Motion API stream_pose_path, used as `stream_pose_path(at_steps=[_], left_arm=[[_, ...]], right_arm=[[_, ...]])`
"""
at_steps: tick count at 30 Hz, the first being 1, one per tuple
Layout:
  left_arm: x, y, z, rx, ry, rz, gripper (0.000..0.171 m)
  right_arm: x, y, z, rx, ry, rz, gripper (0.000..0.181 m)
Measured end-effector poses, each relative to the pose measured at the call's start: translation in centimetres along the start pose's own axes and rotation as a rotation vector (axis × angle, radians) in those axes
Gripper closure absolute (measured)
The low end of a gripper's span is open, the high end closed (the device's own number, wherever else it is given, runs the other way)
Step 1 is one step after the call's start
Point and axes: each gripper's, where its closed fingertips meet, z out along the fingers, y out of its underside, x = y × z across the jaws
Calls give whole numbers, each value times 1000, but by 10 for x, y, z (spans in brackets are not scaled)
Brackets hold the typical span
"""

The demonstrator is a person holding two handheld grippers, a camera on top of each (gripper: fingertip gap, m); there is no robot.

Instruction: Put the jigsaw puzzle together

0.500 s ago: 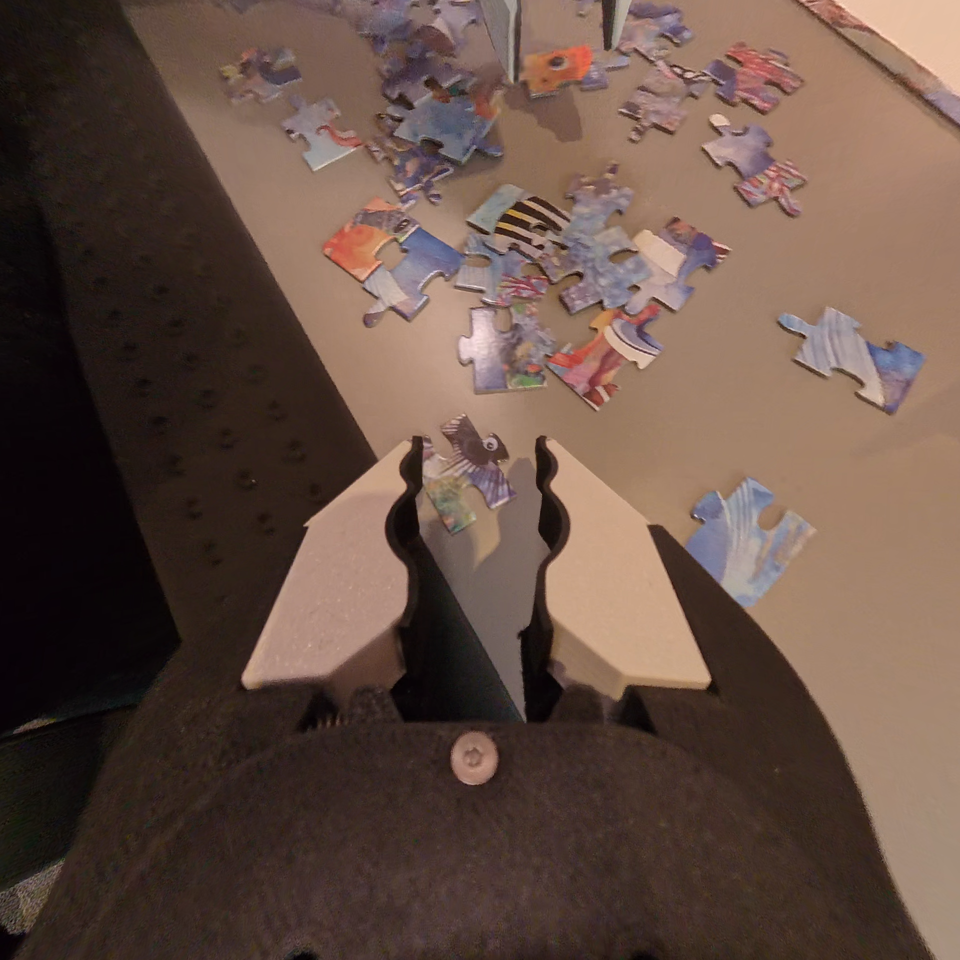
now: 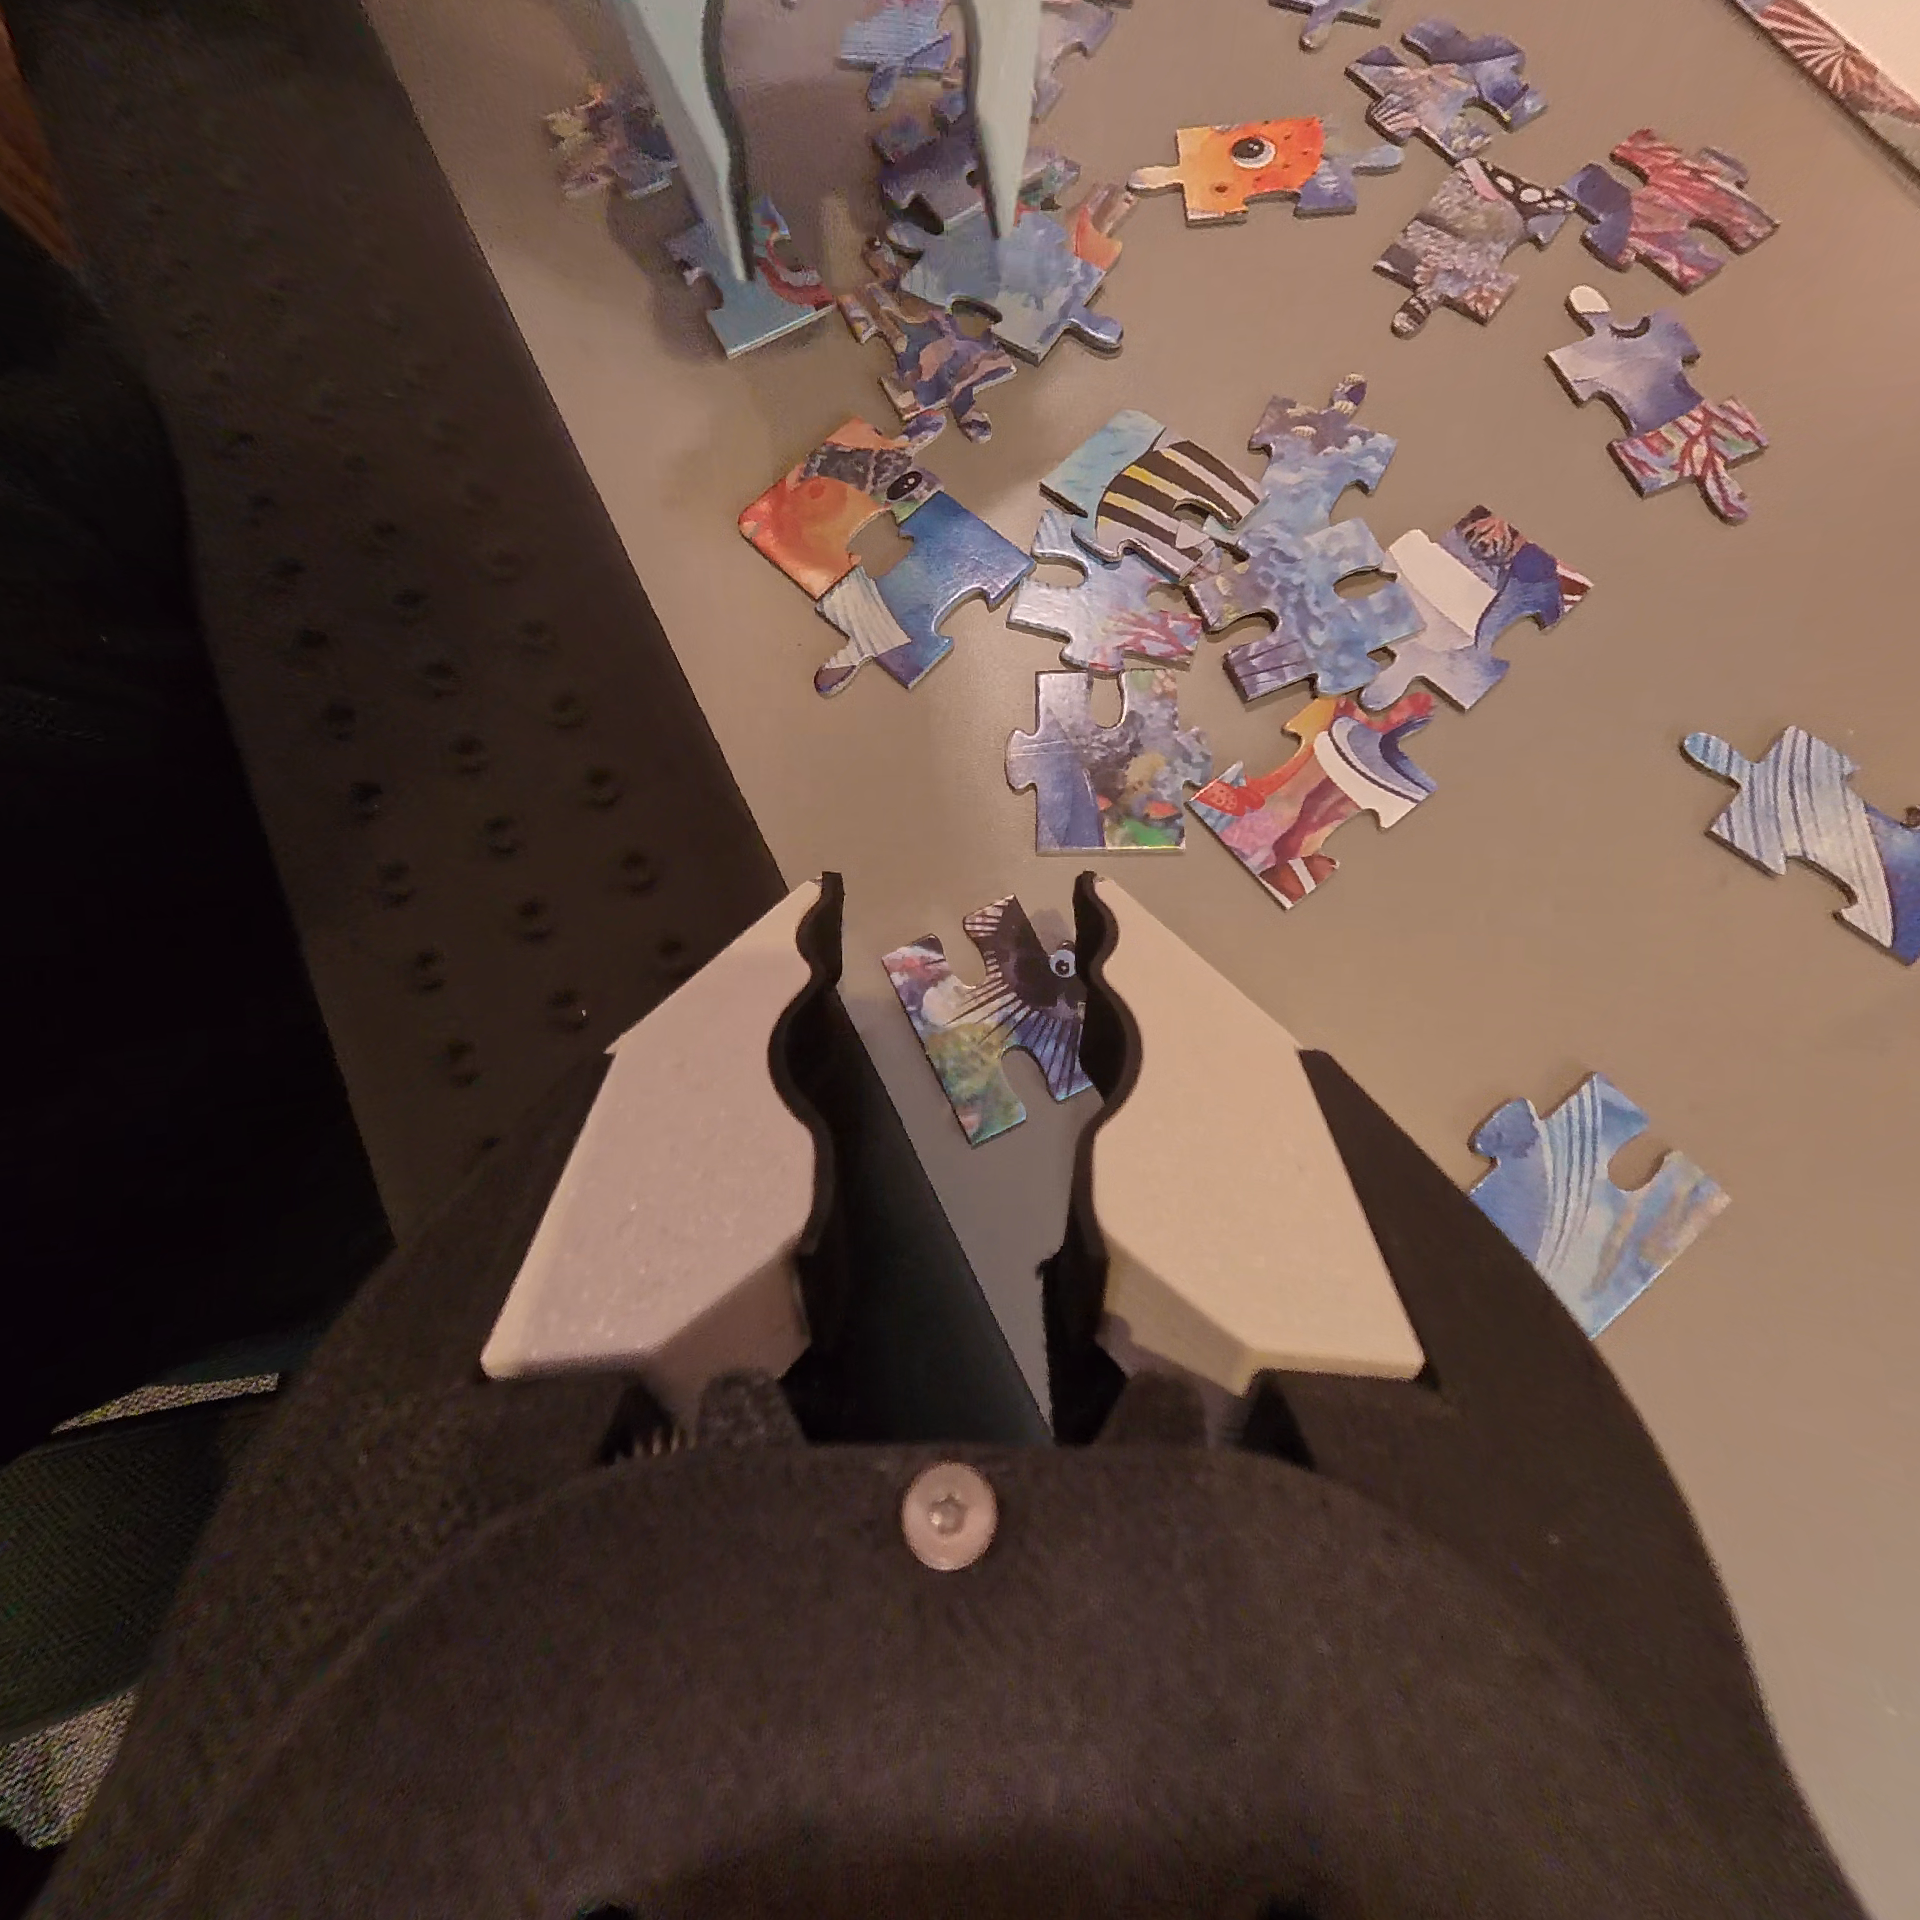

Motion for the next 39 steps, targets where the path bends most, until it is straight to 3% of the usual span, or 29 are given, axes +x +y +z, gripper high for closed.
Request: stream_pose_path(at_steps=[9, 14, 20, 35, 36, 37, 38, 39], left_arm=[[17, -30, 25, 57, 7, 89, 117], [17, -30, 30, 50, 27, 78, 120], [20, -37, 34, 83, 34, 60, 138], [17, -40, 33, 152, -63, -10, 146], [17, -40, 33, 155, -69, -8, 148], [17, -42, 32, 170, -73, -6, 165], [17, -45, 30, 186, -79, -8, 171], [16, -45, 29, 189, -83, -13, 171]], right_arm=[[-4, 9, -2, -37, 19, 1, 137], [-1, 19, -10, -36, 33, 32, 137], [-1, 23, -11, -37, 41, 29, 138], [5, 32, -29, 17, 96, 59, 139], [6, 33, -31, 20, 100, 62, 139], [6, 35, -32, 22, 105, 65, 139], [7, 36, -34, 25, 110, 69, 139], [7, 37, -35, 29, 113, 73, 139]])
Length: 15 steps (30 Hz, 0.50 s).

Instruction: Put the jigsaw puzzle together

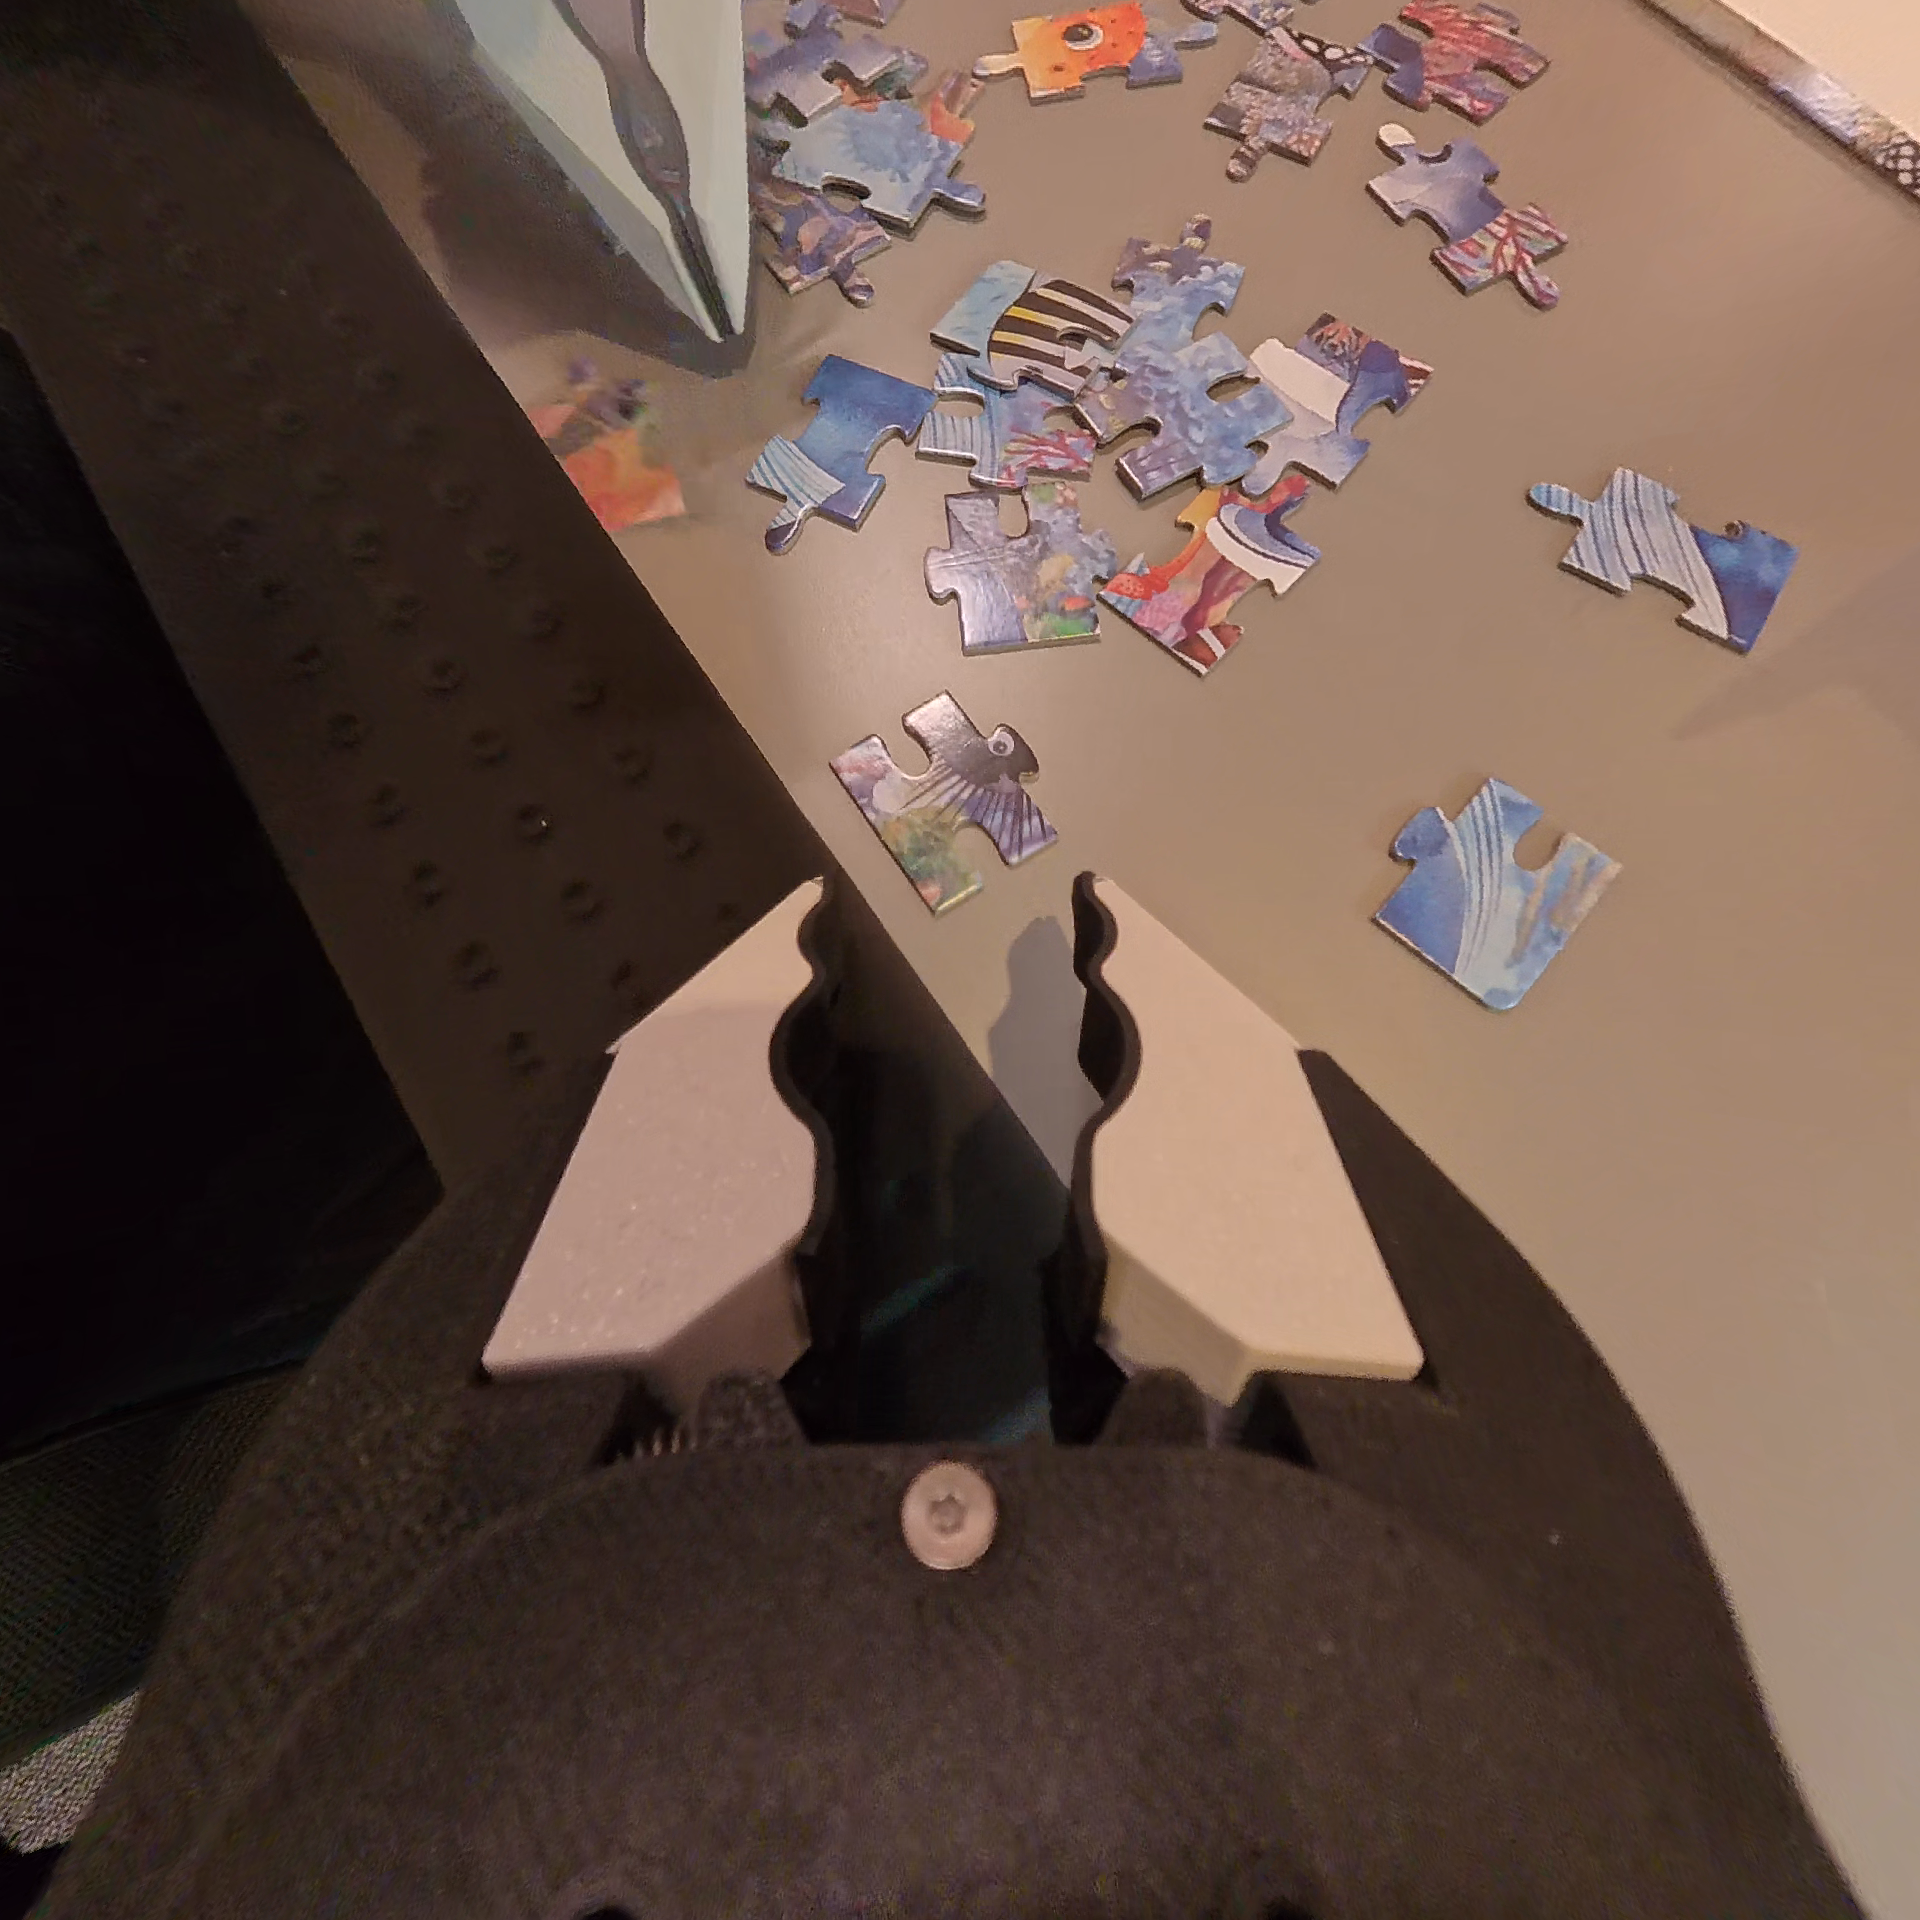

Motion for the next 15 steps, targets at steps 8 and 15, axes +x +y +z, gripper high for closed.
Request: stream_pose_path(at_steps=[8, 15], left_arm=[[6, 6, -9, -37, 20, -12, 153], [34, 1, -4, -38, 93, 55, 127]], right_arm=[[-4, 7, -5, 14, 5, 4, 139], [-8, 7, -3, 16, -11, -6, 139]])
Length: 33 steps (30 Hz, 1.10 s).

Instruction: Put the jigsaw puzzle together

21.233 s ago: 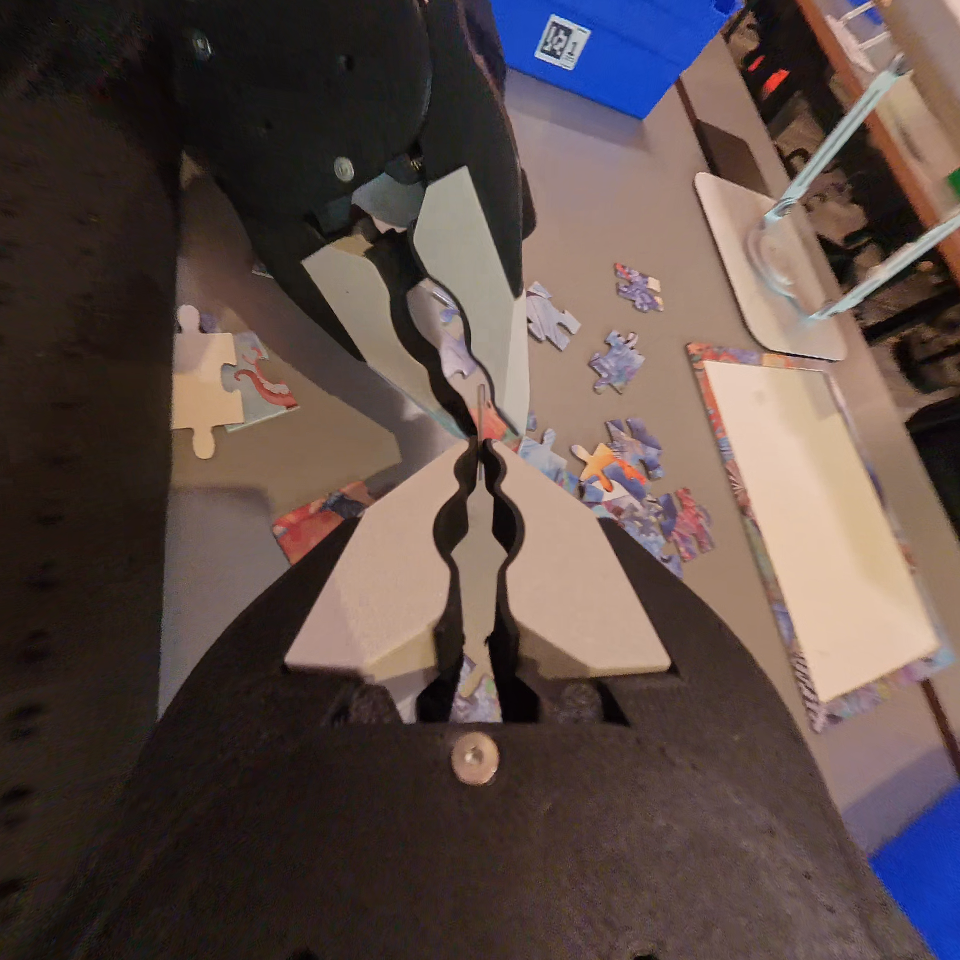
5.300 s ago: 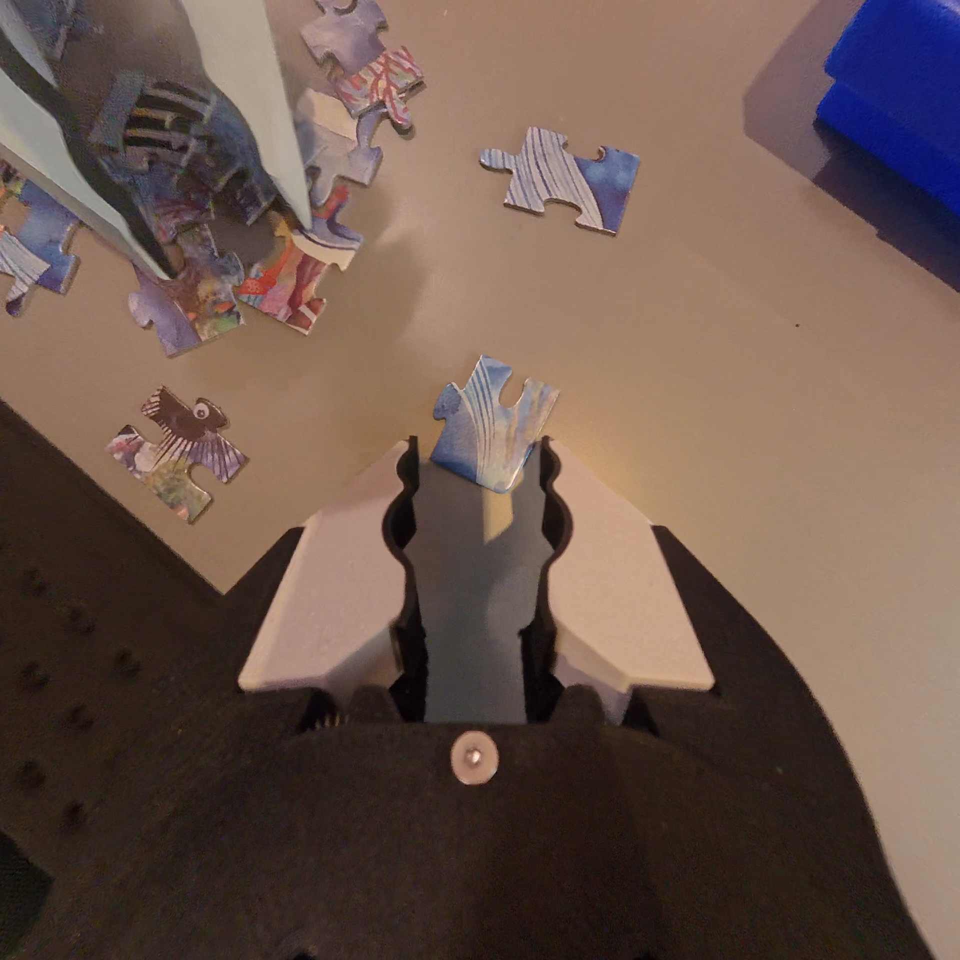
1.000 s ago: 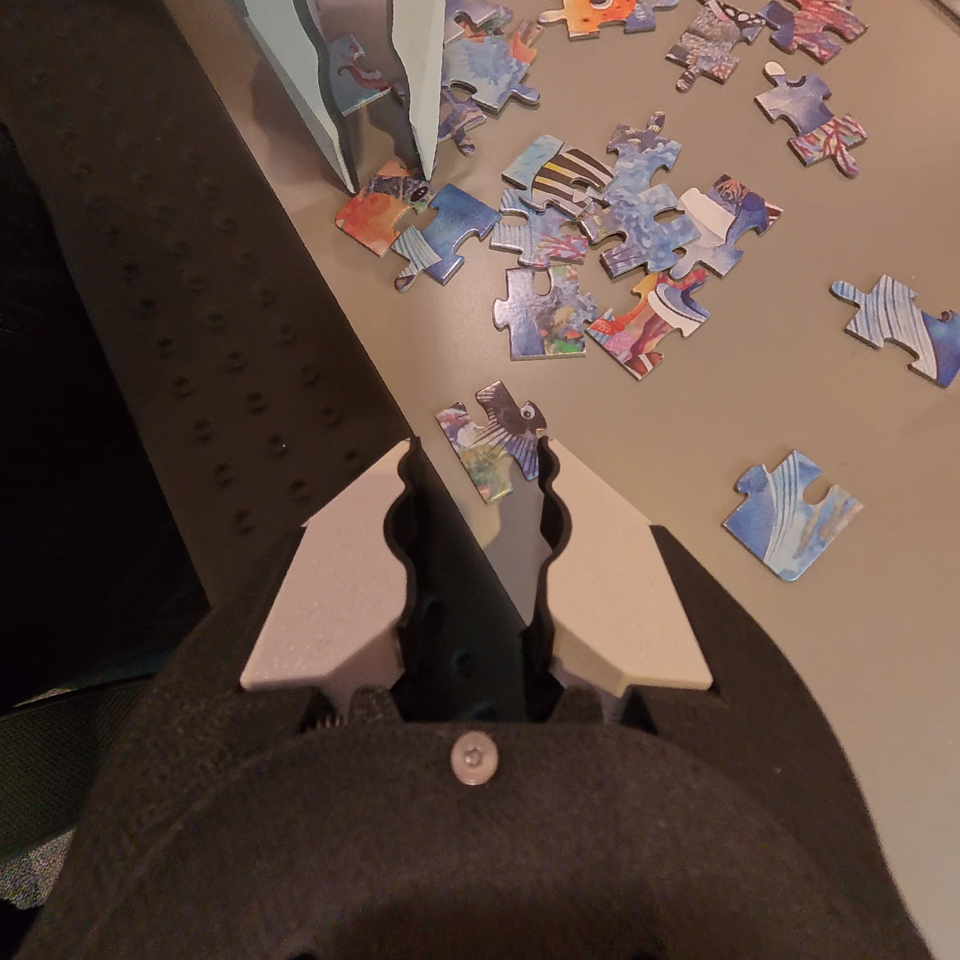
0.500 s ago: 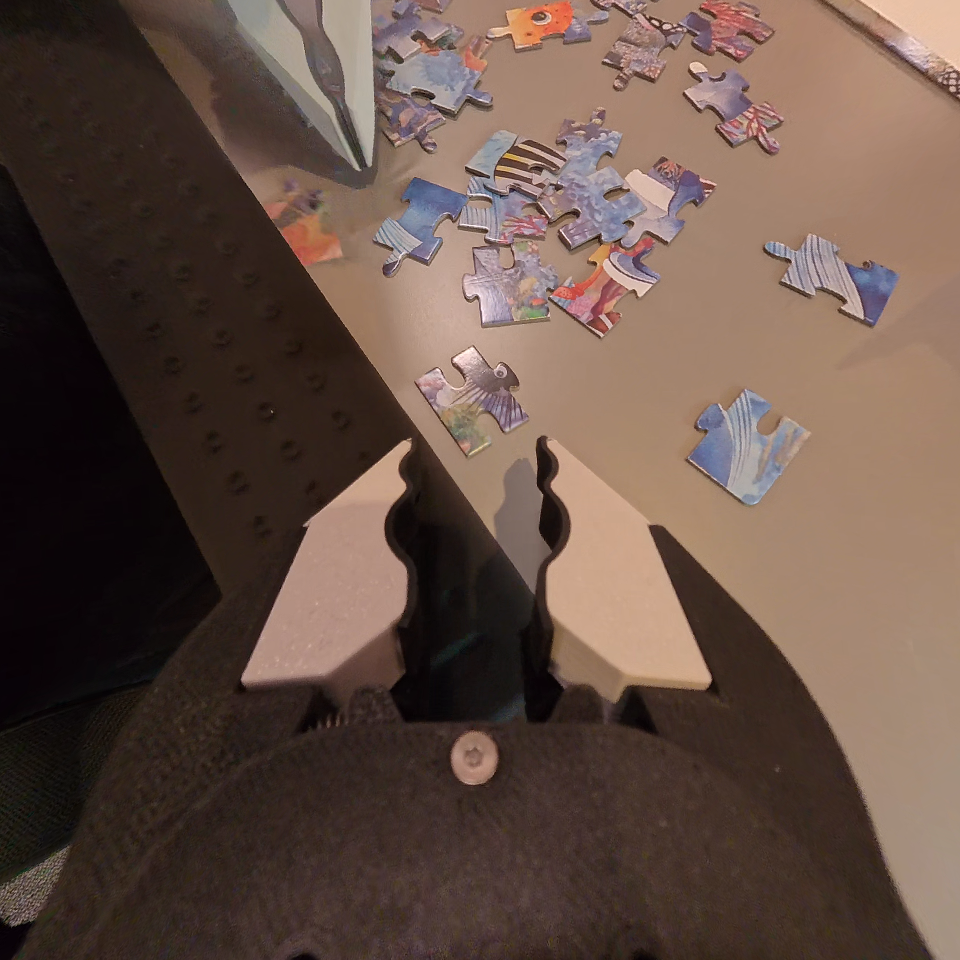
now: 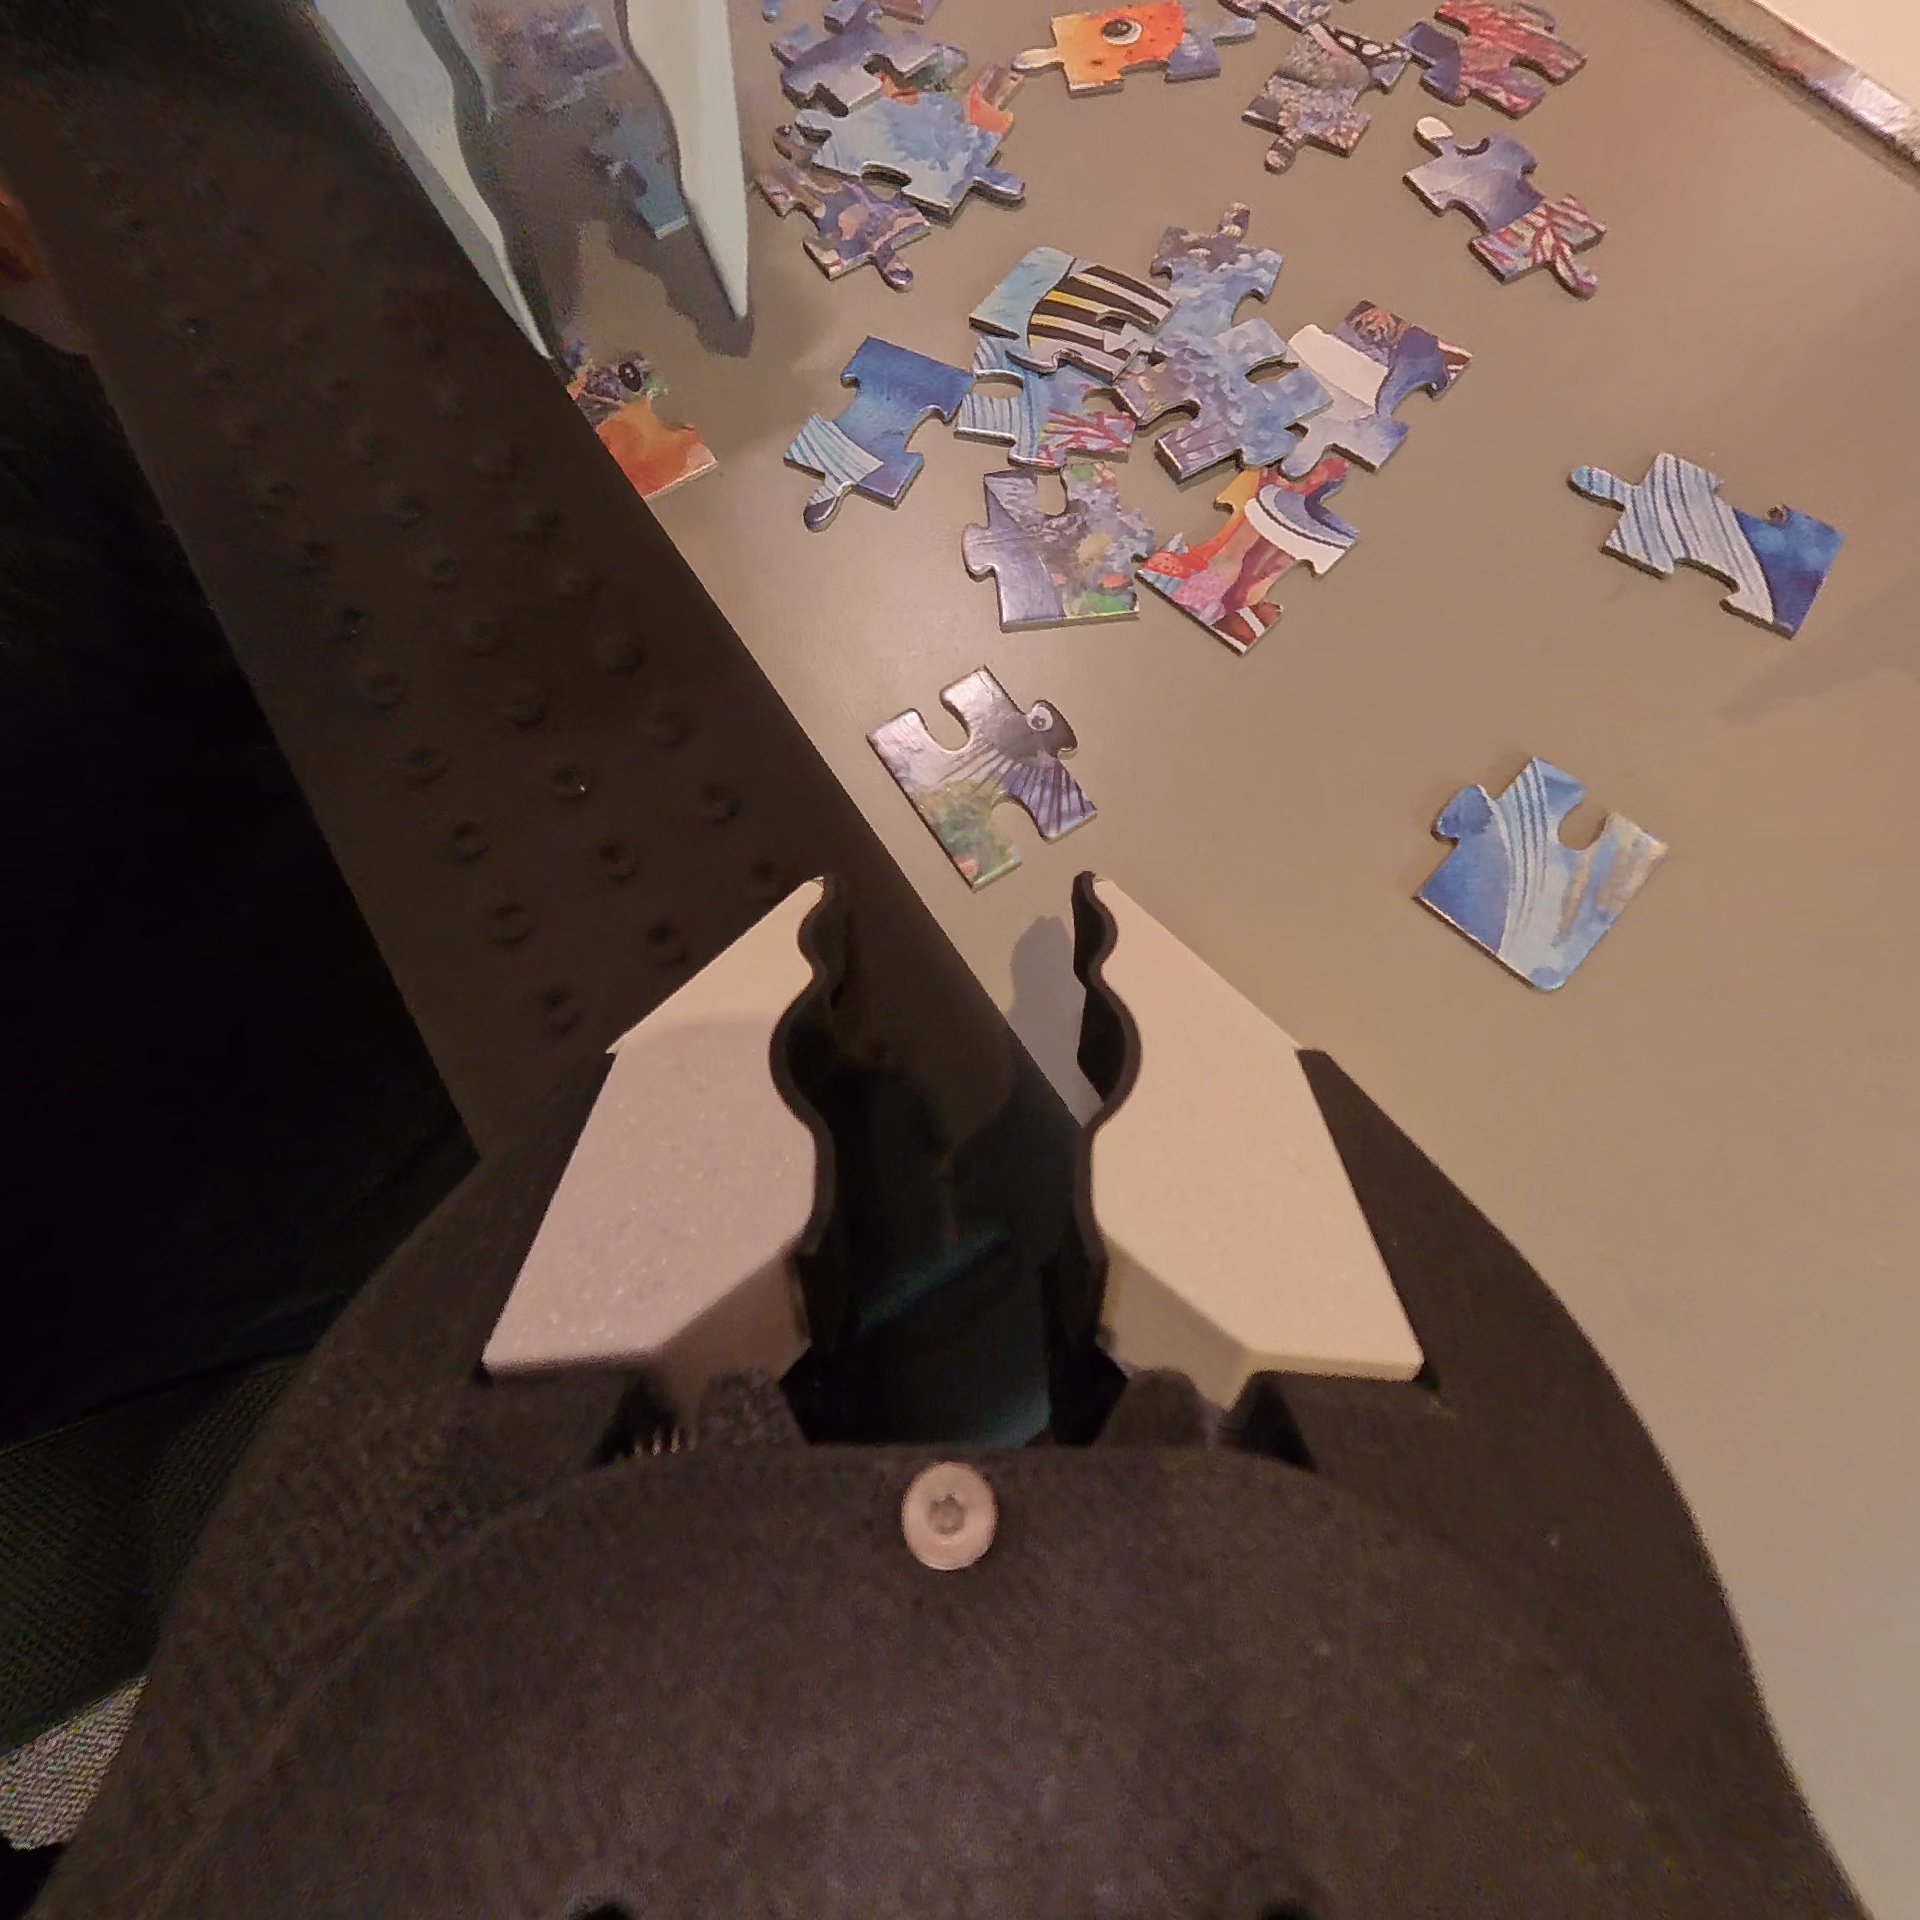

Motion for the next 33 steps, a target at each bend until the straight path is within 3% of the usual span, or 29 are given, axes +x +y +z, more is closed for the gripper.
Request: stream_pose_path(at_steps=[6, 12, 15, 18, 21, 28, 33], left_arm=[[3, -4, 9, 35, 5, -8, 143], [-12, -6, 14, 53, -68, -33, 171], [-15, -4, 12, 53, -67, -55, 169], [-14, 6, 3, 9, -67, -13, 144], [5, 0, -7, 48, 24, 41, 129], [8, -1, -2, 73, 85, 75, 133], [8, -4, 9, 99, 72, 79, 148]], right_arm=[[-4, -2, 2, -1, -3, -6, 139], [-4, -3, 3, -4, -2, -6, 138], [-3, -2, 2, -3, 2, -3, 138], [0, 0, -2, -9, 6, -4, 138], [5, 2, -6, -14, 11, 0, 138], [7, -1, -2, -7, -11, 2, 138], [8, -3, 4, -10, -26, 5, 138]])
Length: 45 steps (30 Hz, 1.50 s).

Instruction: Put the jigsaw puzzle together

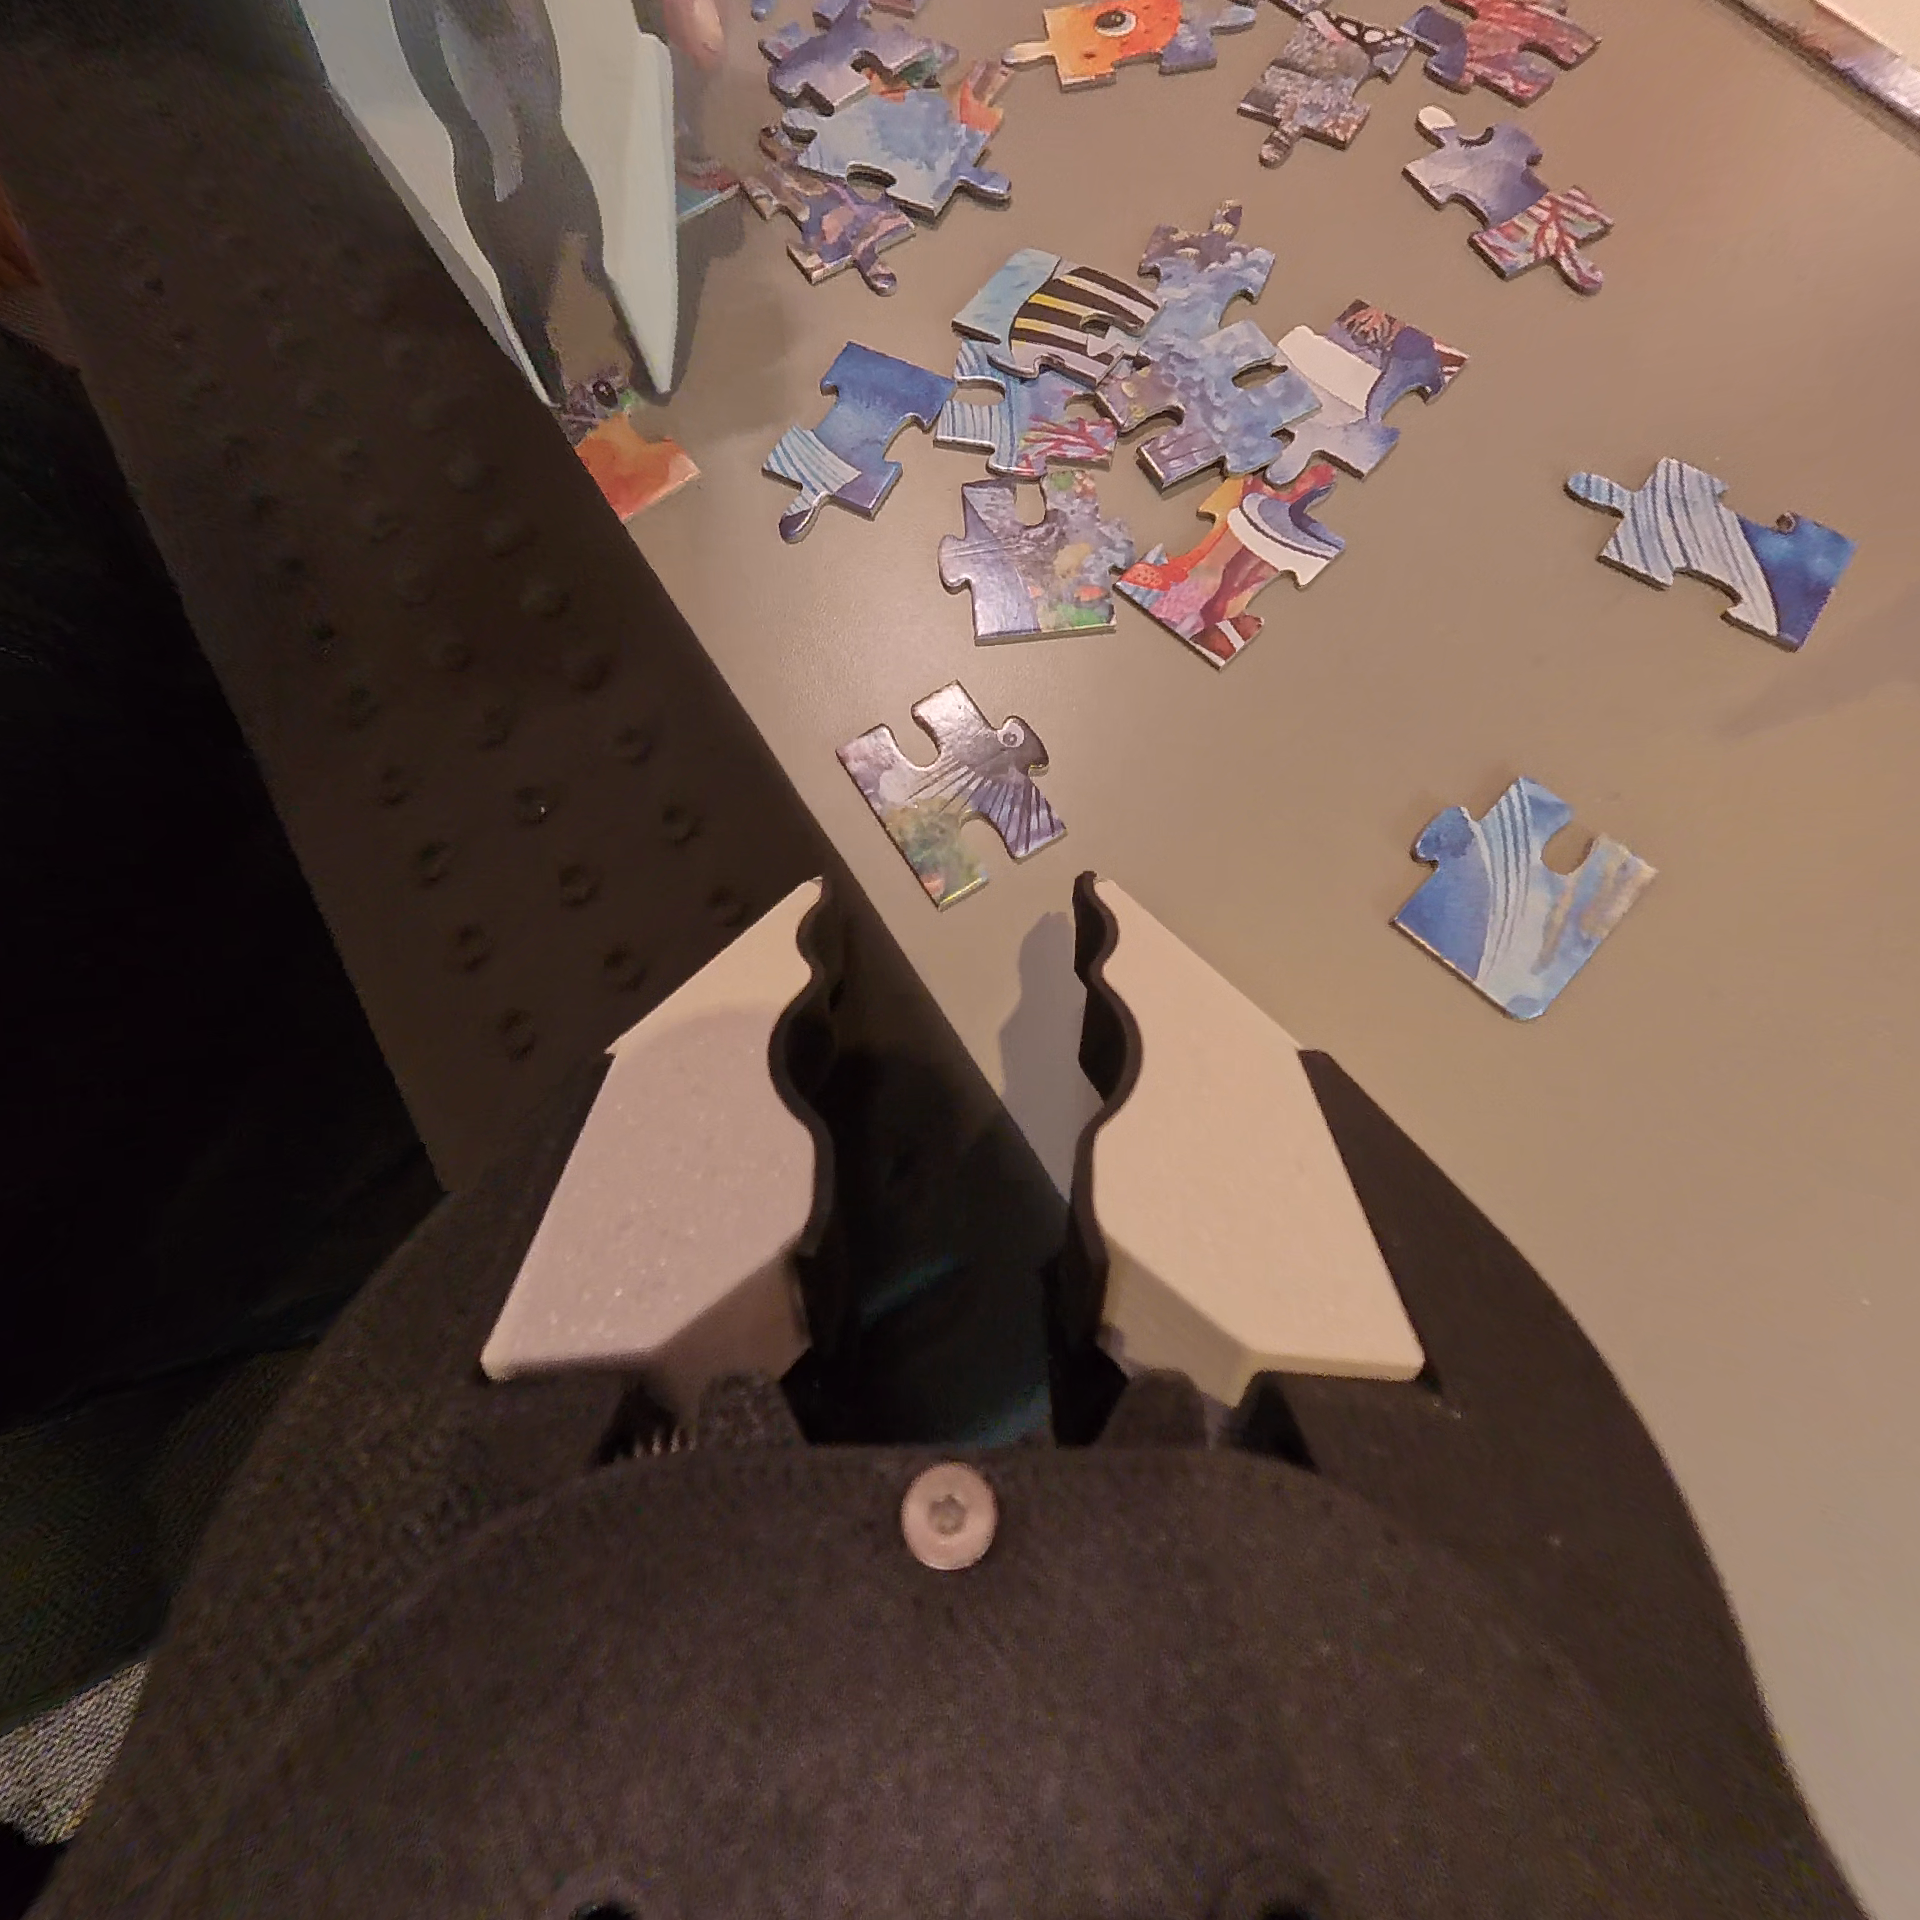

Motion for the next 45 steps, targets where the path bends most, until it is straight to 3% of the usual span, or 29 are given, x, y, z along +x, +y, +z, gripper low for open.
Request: stream_pose_path(at_steps=[8, 14, 18, 24, 30, 39, 45], left_arm=[[-19, -12, 9, 46, -100, -36, 156], [-66, -12, 12, 16, -250, -108, 171], [-72, -10, 8, -37, -229, -79, 150], [-44, -12, -10, 5, -106, -106, 133], [-20, 2, 2, -38, -58, -115, 119], [-17, -8, 8, 21, -86, -111, 145], [-20, -10, 9, 41, -109, -134, 147]], right_arm=[[2, -6, 6, -18, -4, -9, 138], [9, -7, 6, -24, 14, -4, 138], [7, -9, 5, -17, 7, -16, 138], [9, -5, 5, -41, -18, -37, 137], [8, -6, 9, -64, -55, -69, 137], [1, -10, 17, -89, -74, -98, 136], [-9, -18, 26, -84, -108, -129, 137]])
